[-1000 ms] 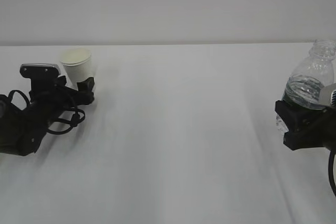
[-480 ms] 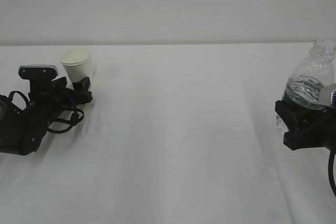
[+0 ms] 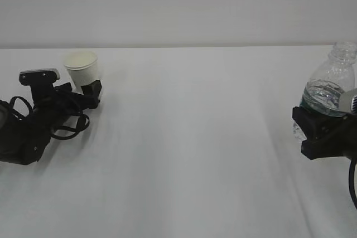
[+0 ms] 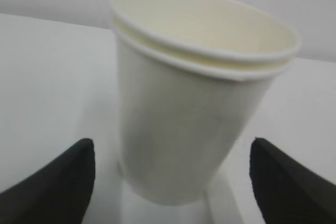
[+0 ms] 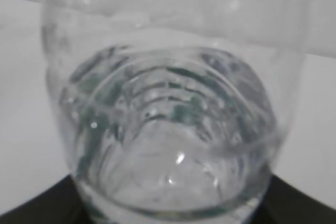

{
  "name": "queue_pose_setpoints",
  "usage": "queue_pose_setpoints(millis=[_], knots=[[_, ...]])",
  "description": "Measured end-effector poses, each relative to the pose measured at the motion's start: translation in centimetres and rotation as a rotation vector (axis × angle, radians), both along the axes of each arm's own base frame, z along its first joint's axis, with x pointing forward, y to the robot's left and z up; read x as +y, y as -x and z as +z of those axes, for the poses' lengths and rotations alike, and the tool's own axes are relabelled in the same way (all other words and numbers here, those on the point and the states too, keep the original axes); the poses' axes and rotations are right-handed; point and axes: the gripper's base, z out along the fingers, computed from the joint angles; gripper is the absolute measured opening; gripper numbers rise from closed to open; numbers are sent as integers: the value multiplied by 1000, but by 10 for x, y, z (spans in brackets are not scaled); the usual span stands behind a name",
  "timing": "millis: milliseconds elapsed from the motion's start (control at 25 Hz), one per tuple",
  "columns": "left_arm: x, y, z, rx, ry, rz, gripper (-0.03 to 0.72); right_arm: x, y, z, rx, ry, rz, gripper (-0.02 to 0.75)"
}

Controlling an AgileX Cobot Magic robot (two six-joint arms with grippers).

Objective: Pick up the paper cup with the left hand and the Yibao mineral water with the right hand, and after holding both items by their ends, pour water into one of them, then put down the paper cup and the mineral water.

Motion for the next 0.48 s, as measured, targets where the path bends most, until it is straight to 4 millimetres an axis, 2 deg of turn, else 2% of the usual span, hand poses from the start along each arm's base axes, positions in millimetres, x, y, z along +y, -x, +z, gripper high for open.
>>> queue_pose_setpoints(millis=[320, 480], knots=[[1, -12, 7, -39, 28, 16, 690, 0, 0, 0, 0, 0, 0, 407], [-5, -20, 10, -63, -36, -50, 690, 0, 0, 0, 0, 0, 0, 407]])
